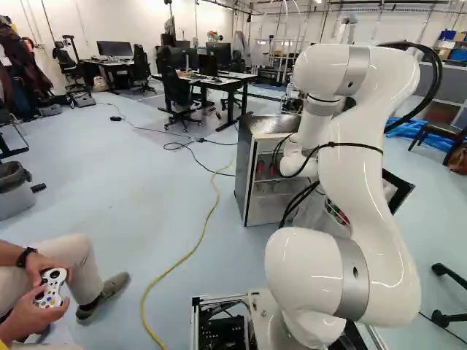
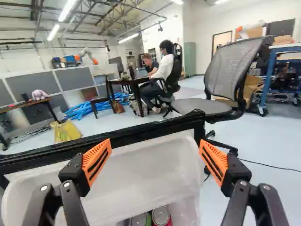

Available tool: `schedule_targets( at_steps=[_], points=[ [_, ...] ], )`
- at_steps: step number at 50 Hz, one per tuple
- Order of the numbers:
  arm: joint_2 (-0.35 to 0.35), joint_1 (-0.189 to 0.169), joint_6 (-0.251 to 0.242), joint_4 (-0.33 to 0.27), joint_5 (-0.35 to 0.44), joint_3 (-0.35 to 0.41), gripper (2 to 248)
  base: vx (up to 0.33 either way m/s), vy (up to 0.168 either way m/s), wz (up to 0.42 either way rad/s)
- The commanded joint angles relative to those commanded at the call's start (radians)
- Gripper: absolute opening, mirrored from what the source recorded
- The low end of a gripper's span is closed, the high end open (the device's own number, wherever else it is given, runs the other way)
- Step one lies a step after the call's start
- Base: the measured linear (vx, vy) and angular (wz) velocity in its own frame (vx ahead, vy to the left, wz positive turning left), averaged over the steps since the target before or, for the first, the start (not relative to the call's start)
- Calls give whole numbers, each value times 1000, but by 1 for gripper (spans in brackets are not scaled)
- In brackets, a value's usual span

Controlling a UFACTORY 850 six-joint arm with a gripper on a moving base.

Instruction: Grab a drink from the fridge

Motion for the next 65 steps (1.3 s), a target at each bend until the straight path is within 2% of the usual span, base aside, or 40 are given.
schedule_targets(
  at_steps=[26, 65],
  points=[
    [65, -37, 0, -275, 0, 117, 247, 0, 0, 0],
    [62, -94, 0, -684, 0, 259, 247, 0, 0, 0]
  ],
)
